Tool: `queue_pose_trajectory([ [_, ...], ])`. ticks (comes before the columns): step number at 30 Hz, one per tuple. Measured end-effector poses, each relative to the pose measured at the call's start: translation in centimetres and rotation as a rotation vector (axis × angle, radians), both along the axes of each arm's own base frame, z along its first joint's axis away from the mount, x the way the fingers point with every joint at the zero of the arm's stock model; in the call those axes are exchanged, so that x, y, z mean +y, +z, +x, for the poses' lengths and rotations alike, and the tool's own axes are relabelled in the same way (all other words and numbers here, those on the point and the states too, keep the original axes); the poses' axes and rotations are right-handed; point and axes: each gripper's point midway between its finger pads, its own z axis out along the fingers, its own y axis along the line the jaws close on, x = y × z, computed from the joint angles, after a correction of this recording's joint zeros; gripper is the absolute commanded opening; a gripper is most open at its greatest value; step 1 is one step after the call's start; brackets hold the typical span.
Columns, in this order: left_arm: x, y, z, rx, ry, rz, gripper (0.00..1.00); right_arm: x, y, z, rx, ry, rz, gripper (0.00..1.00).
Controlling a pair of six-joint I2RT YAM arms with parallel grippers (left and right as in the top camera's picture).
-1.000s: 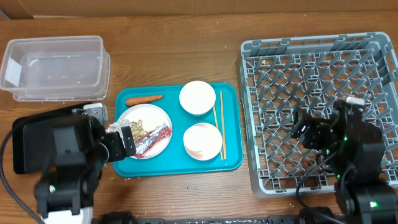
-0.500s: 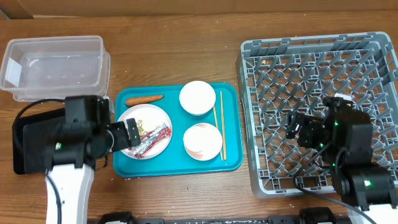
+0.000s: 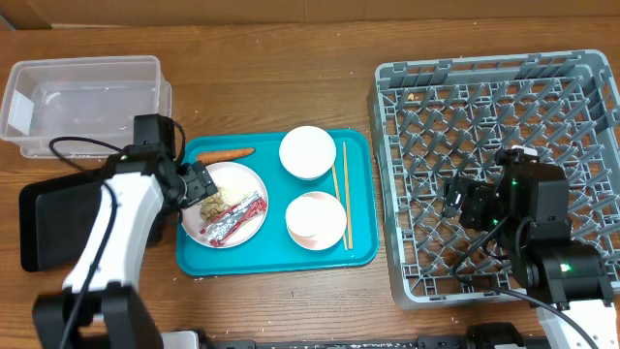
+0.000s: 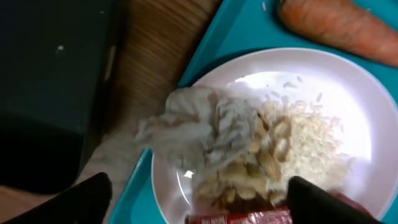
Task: Sort waste into correct bins and load items into the dishwasher
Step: 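Carry the tissue with the left gripper over the clear bin and release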
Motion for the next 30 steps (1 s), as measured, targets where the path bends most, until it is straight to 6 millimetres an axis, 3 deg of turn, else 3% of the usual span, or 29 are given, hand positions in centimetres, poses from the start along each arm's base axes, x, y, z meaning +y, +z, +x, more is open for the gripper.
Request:
queue_pose_trajectory([
  [4,0.0,-1.8,0.1,0.047,0.014,-0.006,0.56,0.0,-0.2,-0.2,0.013,0.001,-0.001,1.00],
  [5,0.0,-2.1,0.0,0.057,0.018,-0.007,0.40,0.0,-0.2,-0.3,0.014,0.000,-0.001,1.00],
  [7,0.0,-2.4,0.0,0.066,0.020,-0.008,0.24,0.0,-0.2,-0.3,0.014,0.001,-0.002,1.00],
  [12,0.3,-2.2,0.7,0.040,0.020,0.005,0.07,0.0,-0.2,-0.3,0.014,0.000,-0.001,1.00],
  [16,0.6,-0.9,1.5,0.023,0.017,0.022,0.04,0.0,-0.2,-0.3,0.014,0.001,-0.002,1.00],
  [20,0.8,2.0,2.5,0.012,0.004,0.031,0.04,0.0,-0.2,-0.3,0.014,0.000,-0.002,1.00],
  [23,1.2,5.1,4.4,-0.048,-0.019,0.058,0.04,0.0,-0.2,-0.3,0.014,0.001,-0.002,1.00],
  [27,3.1,10.9,8.5,-0.223,-0.016,0.158,0.04,0.0,-0.2,-0.3,0.014,0.001,-0.002,1.00],
  [28,4.2,13.2,10.3,-0.316,0.007,0.205,0.04,0.0,-0.2,-0.3,0.014,0.001,-0.002,1.00],
  [30,5.9,15.4,12.2,-0.424,0.049,0.257,0.04,0.0,-0.2,-0.3,0.015,0.001,-0.001,1.00],
])
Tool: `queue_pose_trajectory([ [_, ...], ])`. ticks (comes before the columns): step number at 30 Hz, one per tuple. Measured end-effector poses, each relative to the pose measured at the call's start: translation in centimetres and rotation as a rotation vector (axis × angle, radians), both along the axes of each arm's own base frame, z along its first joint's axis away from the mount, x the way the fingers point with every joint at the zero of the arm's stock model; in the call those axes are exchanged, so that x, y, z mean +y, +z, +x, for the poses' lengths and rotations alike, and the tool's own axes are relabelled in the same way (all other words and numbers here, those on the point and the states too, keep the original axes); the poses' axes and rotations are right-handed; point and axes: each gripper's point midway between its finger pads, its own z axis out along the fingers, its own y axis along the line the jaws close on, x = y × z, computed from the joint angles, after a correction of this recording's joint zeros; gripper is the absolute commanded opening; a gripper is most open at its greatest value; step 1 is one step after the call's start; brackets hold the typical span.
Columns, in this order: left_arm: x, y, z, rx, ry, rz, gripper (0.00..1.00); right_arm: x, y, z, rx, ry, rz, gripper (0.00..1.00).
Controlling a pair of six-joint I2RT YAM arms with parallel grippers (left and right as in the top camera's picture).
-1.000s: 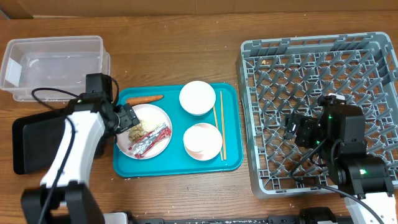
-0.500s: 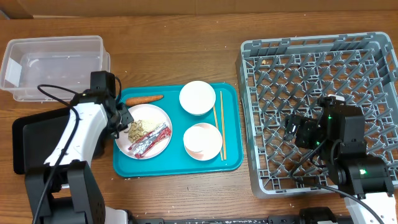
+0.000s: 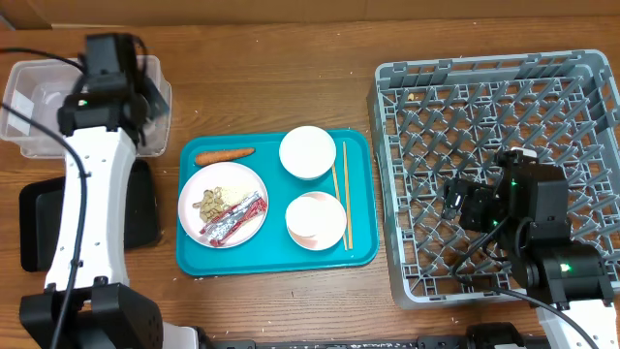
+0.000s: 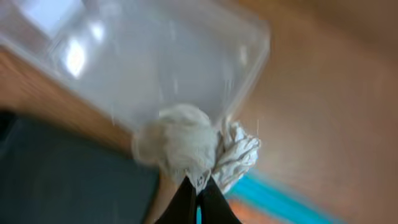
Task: Sort waste into correct bins and load items into the dishwasher
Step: 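Carry the tissue with the left gripper over the clear bin and release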
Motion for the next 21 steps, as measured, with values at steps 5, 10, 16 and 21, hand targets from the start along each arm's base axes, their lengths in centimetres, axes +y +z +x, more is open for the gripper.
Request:
queue_pose_trajectory([
  [5,4.8,2.2,1.8,-0.138,0.112,0.059,0.18,0.0,0.0,0.0,-0.001,0.000,0.000,1.00],
  [10,8.4,-1.2,2.7,-0.092,0.179,0.073,0.56,0.0,0.0,0.0,0.000,0.000,-0.001,1.00],
  [16,8.4,-4.1,3.4,-0.024,0.120,0.053,0.57,0.0,0.0,0.0,0.000,0.000,0.000,1.00],
  [21,4.6,-3.2,2.0,0.025,-0.017,-0.048,0.65,0.0,0.0,0.0,-0.001,-0.001,0.000,1.00],
])
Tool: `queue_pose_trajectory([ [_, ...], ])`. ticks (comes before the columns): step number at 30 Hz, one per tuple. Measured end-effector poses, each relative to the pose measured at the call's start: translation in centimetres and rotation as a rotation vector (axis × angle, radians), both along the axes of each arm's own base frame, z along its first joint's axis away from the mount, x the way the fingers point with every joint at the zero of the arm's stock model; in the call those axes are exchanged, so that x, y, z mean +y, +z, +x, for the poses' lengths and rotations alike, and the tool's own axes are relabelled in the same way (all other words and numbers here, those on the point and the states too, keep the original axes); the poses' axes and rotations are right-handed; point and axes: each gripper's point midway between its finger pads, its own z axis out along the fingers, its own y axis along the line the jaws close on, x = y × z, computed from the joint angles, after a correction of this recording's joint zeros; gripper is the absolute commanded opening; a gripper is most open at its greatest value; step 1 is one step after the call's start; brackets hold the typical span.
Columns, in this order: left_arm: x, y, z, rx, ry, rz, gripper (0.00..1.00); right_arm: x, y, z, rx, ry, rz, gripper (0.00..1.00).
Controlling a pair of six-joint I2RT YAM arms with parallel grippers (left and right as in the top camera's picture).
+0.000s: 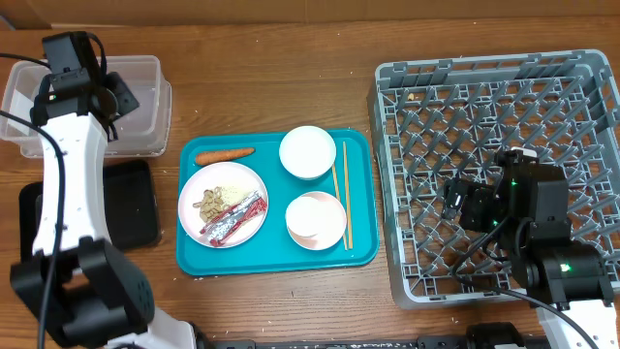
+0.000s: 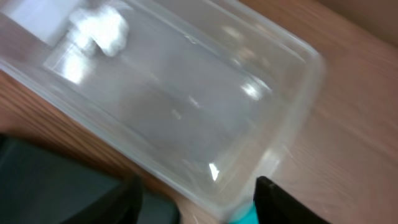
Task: Sort waste into correct bins and load items into the dishwasher
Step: 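Carry the tissue with the left gripper over the clear bin and release, then return the left gripper to the plate and grasp the red wrapper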
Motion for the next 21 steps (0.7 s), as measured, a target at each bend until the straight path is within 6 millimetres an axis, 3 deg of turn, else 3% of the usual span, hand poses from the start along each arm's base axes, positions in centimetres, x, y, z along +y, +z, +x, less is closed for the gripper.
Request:
queue_pose_trajectory([
  [5,-8.1,1.6,-3.3,0.074,-0.218,-0.182,0.72,0.0,0.0,0.0,0.001,0.000,0.000,1.00],
  [10,-15.1,-0.3,-7.6,0.279,-0.438,-0.280,0.82,0.0,0.0,0.0,0.001,0.001,0.000,1.00],
  [16,-20.2,-5.4,-12.0,0.535,-0.670,-0.283,0.84,0.0,0.0,0.0,0.000,0.000,0.000,1.00],
  [21,-21.2,-9.4,-14.5,0.683,-0.738,-0.227,0.83,0.0,0.0,0.0,0.001,0.001,-0.001,1.00],
])
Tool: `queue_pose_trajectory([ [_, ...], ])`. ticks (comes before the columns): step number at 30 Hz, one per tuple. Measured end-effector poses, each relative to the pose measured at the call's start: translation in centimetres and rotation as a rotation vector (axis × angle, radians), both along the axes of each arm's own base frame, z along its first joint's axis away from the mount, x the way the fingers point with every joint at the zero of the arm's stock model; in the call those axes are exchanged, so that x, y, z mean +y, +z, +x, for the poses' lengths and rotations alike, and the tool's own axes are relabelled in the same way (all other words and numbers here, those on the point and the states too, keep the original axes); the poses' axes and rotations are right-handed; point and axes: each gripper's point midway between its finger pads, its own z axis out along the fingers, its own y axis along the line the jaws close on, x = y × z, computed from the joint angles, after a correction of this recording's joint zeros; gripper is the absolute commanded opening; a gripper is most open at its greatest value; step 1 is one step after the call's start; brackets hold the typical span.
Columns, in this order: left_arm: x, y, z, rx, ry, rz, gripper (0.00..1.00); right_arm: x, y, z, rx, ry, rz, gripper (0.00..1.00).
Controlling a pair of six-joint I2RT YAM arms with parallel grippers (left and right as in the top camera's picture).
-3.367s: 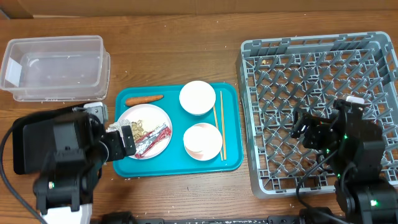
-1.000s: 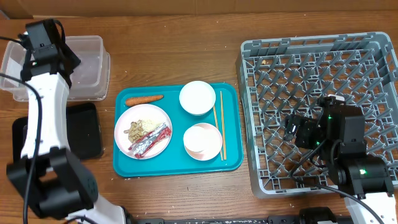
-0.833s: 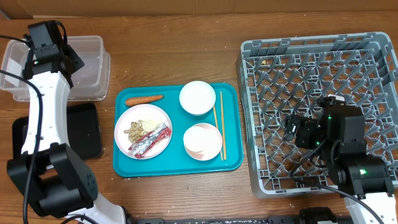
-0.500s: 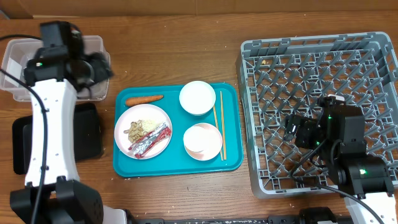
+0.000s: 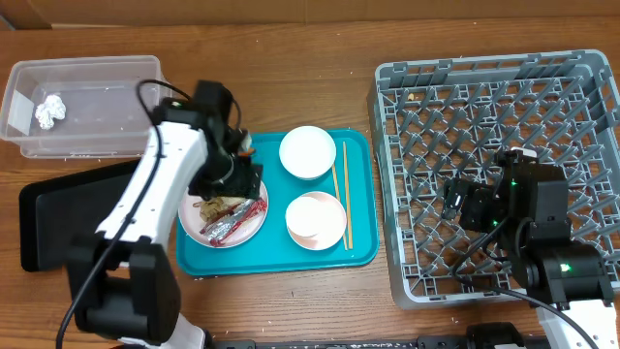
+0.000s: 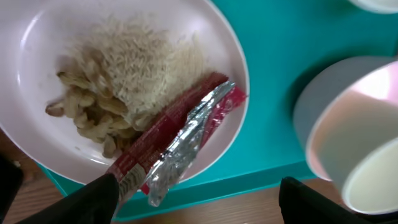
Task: Sort waste into correct bins and load items into the dishwasher
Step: 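Return the left gripper to the plate and grasp the red wrapper, then carry the red wrapper with the left gripper into the clear bin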
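My left gripper (image 6: 199, 202) hangs open just above the white plate (image 6: 37, 37) on the teal tray (image 5: 281, 260), nothing between its fingers. A red and silver wrapper (image 6: 180, 134) lies on the plate beside rice and peanuts (image 6: 99, 106); its lower end lies next to the left finger (image 6: 93, 199). A crumpled tissue (image 5: 46, 110) lies in the clear bin (image 5: 97, 68). Two white bowls (image 5: 308, 152) (image 5: 316, 220) and chopsticks (image 5: 341, 194) sit on the tray. My right gripper (image 5: 453, 199) rests over the grey dish rack (image 5: 484, 78); its jaws are too dark to read.
A black bin (image 5: 48, 223) lies on the table left of the tray, under my left arm. The carrot end (image 5: 248, 145) peeks out behind the left arm. The dish rack fills the right side of the table.
My left gripper was open over the clear bin with the tissue lying inside. Now it is open over the plate on the tray. The right arm has not moved.
My left gripper stood open around the crumpled tissue on the plate. Then it was shut on the tissue at the clear bin's edge. Then it was open above the bin with the tissue inside, and now it is back over the plate.
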Motion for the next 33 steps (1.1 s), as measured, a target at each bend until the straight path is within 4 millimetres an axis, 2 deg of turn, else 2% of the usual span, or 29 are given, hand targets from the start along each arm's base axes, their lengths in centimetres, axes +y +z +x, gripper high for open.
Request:
queue_pose_trajectory([
  [7,0.6,-3.3,-0.8,0.047,-0.036,0.058,0.77,0.0,0.0,0.0,0.001,-0.001,0.000,1.00],
  [10,0.8,-4.6,-1.4,0.090,-0.040,0.073,0.63,0.0,0.0,0.0,0.003,-0.001,0.000,1.00],
  [14,1.0,-5.9,-1.6,0.124,-0.044,0.085,0.32,0.0,-0.1,-0.1,0.004,0.000,0.000,1.00],
  [15,1.0,-6.1,-1.6,0.130,-0.044,0.087,0.16,0.0,-0.1,-0.1,0.005,0.000,0.000,1.00],
  [16,1.0,-6.2,-1.7,0.133,-0.045,0.088,0.06,0.0,-0.1,-0.1,0.005,-0.001,0.000,1.00],
  [22,1.2,-6.0,-1.7,0.136,-0.047,0.096,0.04,0.0,-0.1,-0.1,0.005,-0.001,0.000,1.00],
  [25,1.2,-5.0,-1.6,0.147,-0.048,0.099,0.04,0.0,-0.1,-0.1,0.005,-0.001,0.000,1.00],
  [31,1.2,-0.8,0.3,0.111,-0.037,0.095,0.04,0.0,-0.1,-0.1,0.008,-0.001,0.000,1.00],
  [33,1.5,1.6,1.9,0.060,-0.016,0.087,0.04,0.0,-0.2,-0.2,0.010,0.000,0.000,1.00],
])
